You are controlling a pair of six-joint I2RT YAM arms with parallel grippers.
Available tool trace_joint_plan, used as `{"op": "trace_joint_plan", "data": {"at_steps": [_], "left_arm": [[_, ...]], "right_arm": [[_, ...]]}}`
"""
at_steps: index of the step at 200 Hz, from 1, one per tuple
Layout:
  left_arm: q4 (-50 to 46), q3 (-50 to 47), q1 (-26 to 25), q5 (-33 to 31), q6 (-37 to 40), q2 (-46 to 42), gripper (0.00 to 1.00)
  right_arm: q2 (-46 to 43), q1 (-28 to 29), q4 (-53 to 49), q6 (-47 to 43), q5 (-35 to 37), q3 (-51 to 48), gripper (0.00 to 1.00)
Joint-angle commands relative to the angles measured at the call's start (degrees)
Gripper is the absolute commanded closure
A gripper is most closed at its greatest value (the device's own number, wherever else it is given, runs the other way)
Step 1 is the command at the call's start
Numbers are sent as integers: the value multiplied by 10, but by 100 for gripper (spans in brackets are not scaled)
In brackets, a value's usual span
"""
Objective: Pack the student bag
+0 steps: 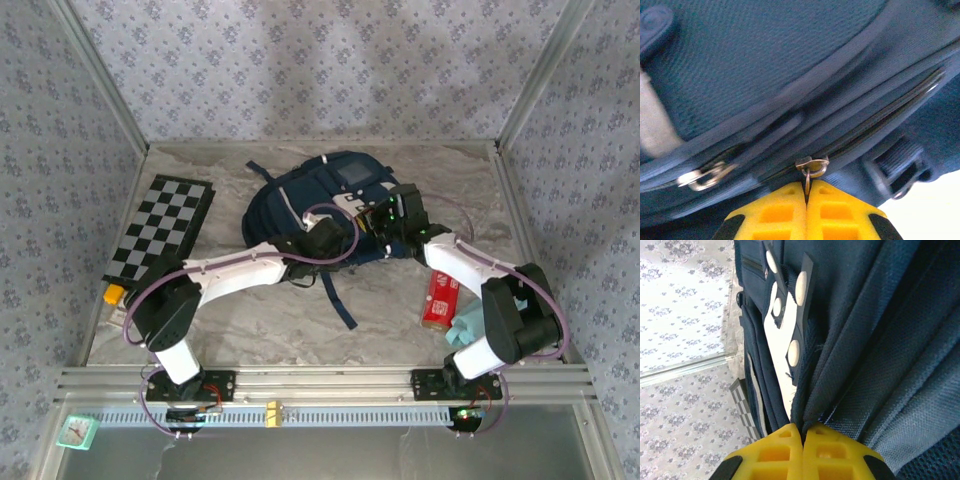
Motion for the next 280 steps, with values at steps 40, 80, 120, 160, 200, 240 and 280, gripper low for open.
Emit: {"op": "trace_joint_plan", "data": {"at_steps": [40, 80, 120, 160, 200, 240, 280], "left_arm": [[7, 26, 26, 31, 57, 37, 84], [43, 40, 43, 39, 60, 59, 78], [47, 35, 46, 21, 63, 50, 88], [12, 9, 54, -5, 65, 9, 100], [-44, -29, 57, -17, 71, -31, 100], [-58, -43, 28, 44, 58, -59, 100], [-31, 4, -20, 75, 20, -42, 100]], "right_arm": [[-16, -3, 13, -20, 26, 9, 100], [-12, 3, 14, -20, 26, 9, 100], [-10, 0, 11, -31, 25, 8, 100], [-8, -24, -7, -60, 1, 15, 100], [4, -66, -49, -118, -25, 44, 100], [73, -108, -84, -181, -81, 122, 100], [173, -120, -133, -243, -140, 251, 99]]}}
